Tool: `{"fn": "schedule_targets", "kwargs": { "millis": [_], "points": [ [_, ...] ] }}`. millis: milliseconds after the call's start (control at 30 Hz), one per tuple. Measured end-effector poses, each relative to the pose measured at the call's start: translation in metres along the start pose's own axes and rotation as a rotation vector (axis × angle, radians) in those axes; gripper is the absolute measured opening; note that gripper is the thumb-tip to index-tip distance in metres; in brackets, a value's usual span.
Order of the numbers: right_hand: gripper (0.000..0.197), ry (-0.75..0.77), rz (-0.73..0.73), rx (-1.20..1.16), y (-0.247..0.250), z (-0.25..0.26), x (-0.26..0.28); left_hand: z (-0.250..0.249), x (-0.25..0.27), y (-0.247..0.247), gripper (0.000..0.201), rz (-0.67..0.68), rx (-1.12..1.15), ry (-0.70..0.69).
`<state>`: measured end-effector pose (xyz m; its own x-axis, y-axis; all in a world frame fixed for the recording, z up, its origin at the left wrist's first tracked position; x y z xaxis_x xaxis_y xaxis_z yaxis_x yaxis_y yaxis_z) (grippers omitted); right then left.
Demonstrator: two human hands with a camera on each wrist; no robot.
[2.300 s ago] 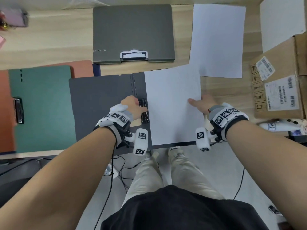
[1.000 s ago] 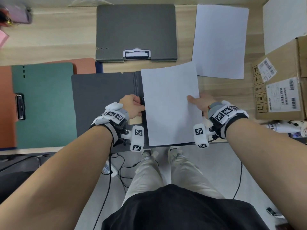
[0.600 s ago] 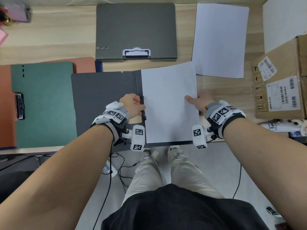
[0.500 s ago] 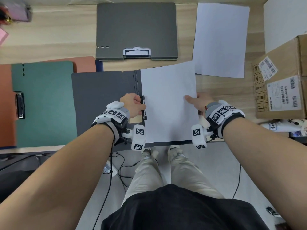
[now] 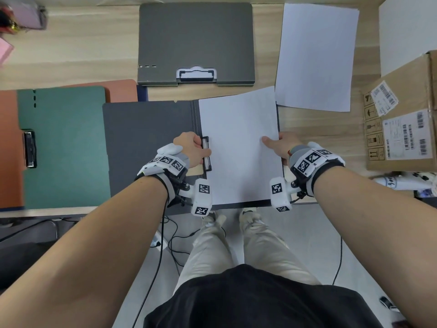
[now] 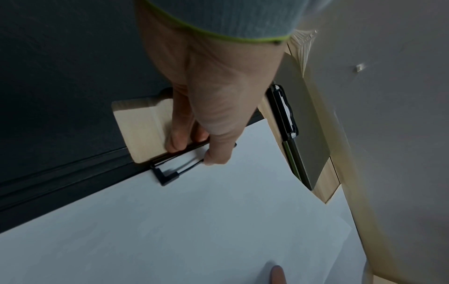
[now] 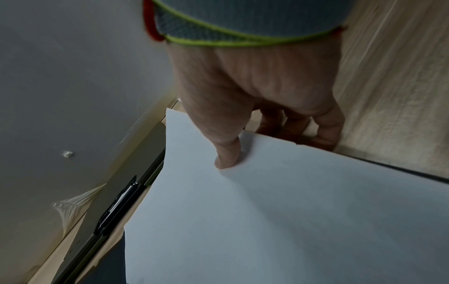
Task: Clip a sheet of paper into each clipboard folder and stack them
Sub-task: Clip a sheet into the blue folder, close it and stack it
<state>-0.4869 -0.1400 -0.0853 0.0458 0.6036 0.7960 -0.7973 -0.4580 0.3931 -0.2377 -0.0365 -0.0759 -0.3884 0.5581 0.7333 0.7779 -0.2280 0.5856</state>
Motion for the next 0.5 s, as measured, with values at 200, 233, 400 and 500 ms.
{"fn": "schedule_targets", "kwargs": {
  "millis": [200, 233, 400, 500],
  "points": [
    [0.073, -0.003, 0.006, 0.086, -0.001, 0.006, 0.005, -0.001, -0.004, -0.002, 0.029, -0.009, -0.16, -0.002],
    [0.073, -0.008, 0.012, 0.11, -0.001, 0.005, 0.003, -0.004, -0.004, -0.002, 0.028, -0.016, -0.216, 0.005],
    [0.068, -0.009, 0.022, 0.154, -0.003, 0.005, -0.001, -0.02, 0.001, -0.003, 0.031, -0.02, -0.449, 0.067],
    [0.053, -0.008, 0.039, 0.079, -0.002, 0.002, -0.003, -0.026, 0.003, -0.004, 0.029, -0.032, -0.53, 0.097]
  ]
}}
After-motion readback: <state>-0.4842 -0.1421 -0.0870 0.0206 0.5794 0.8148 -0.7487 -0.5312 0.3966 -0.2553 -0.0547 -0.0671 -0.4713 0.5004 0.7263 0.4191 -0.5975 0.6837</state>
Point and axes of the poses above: each hand's wrist, its own x-axis away from the middle knuckle, its own y-axis out of the back of the hand, z = x × y, the point moved 2 cm from there along -x, towards the middle knuckle, and after that the axes turned 13 degrees about -x, right-handed, at the moved point
